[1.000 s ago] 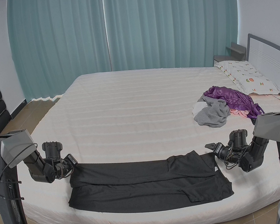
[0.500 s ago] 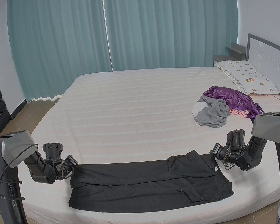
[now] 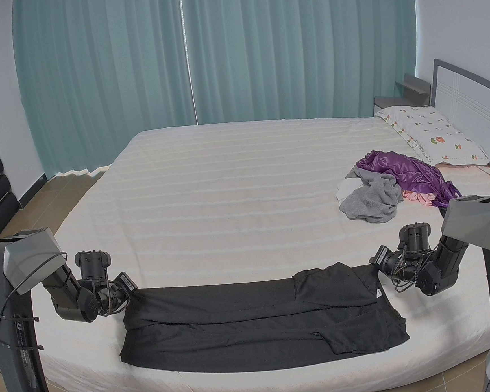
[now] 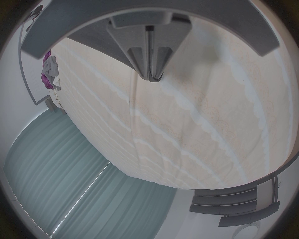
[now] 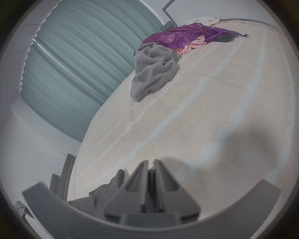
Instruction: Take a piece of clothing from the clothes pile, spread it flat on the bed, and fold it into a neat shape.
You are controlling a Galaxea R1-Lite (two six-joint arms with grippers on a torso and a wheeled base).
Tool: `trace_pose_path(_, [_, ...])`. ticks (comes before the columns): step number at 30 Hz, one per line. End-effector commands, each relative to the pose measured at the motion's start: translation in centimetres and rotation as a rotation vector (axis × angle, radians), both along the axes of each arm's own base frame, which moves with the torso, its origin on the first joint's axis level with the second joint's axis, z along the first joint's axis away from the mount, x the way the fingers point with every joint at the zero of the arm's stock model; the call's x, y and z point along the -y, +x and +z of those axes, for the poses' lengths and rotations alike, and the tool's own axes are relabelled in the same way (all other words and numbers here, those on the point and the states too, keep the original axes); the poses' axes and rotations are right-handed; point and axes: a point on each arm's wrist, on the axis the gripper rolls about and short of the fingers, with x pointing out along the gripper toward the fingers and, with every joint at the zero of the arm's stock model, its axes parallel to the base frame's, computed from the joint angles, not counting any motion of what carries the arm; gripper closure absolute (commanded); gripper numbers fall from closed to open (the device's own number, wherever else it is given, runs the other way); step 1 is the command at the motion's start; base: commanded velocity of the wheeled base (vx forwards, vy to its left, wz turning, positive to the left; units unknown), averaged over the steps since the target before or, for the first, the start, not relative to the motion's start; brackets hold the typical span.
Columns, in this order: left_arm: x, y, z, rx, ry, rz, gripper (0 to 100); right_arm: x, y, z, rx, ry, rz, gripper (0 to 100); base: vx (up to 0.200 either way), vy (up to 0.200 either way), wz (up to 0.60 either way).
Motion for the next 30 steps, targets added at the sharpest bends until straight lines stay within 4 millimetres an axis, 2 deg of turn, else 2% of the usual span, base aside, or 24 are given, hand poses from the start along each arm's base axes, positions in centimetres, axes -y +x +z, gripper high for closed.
trace_pose_path(1, [0.0, 0.0, 0.1, -0.003, -0.002, 0.0, 100, 0.0, -0.1, -0.1, -0.006, -0.002, 0.001, 0, 0.0, 0.0, 0.0])
trace_pose_path(2, [0.0, 0.0, 0.1, -0.003, -0.003, 0.001, 100, 0.0, -0.1, -0.1, -0.006, -0.002, 0.001, 0, 0.0, 0.0, 0.0])
trace_pose_path(3, [0.0, 0.0, 0.1, -0.002, -0.003, 0.001, 0, 0.0, -0.1, -0.1, -0.005, 0.002, 0.001, 0, 0.0, 0.0, 0.0])
trace_pose_path(9, [0.0, -0.1, 0.2, -0.003, -0.014, -0.003, 0, 0.1, -0.4, 0.7, 0.001, 0.047, -0.024, 0, 0.0, 0.0, 0.0])
trace_pose_path(13, [-0.4, -1.0, 1.5, 0.014, -0.048, 0.033, 0, 0.2, -2.1, 3.4, 0.001, 0.144, -0.08, 0, 0.0, 0.0, 0.0])
trace_pose_path(15, [-0.4, -1.3, 2.0, 0.018, -0.053, 0.038, 0, 0.2, -2.4, 3.6, -0.004, 0.154, -0.087, 0, 0.0, 0.0, 0.0])
trace_pose_path(16, [-0.5, -2.4, 2.8, 0.017, -0.066, 0.032, 0, 0.1, -3.8, 4.1, -0.03, 0.18, -0.099, 0, 0.0, 0.0, 0.0])
trace_pose_path(20, [-0.5, -4.5, 3.9, 0.018, -0.085, 0.021, 0, 0.0, -6.3, 5.3, -0.049, 0.223, -0.103, 0, 0.0, 0.0, 0.0])
trace_pose_path(21, [-0.3, -5.3, 4.1, 0.008, -0.092, 0.022, 0, -0.1, -7.5, 5.6, -0.054, 0.24, -0.097, 0, 0.0, 0.0, 0.0])
trace_pose_path(25, [0.1, -7.4, 4.4, -0.022, -0.148, 0.043, 0, -0.5, -10.6, 5.1, -0.091, 0.255, -0.083, 0, 0.0, 0.0, 0.0])
trace_pose_path(27, [0.2, -8.2, 4.4, -0.03, -0.156, 0.035, 0, -0.6, -11.6, 5.0, -0.08, 0.262, -0.071, 0, 0.0, 0.0, 0.0])
trace_pose_path(30, [0.5, -9.0, 4.2, -0.041, -0.164, 0.024, 0, -0.6, -12.3, 5.1, -0.041, 0.277, -0.046, 0, -0.2, 0.0, 0.0])
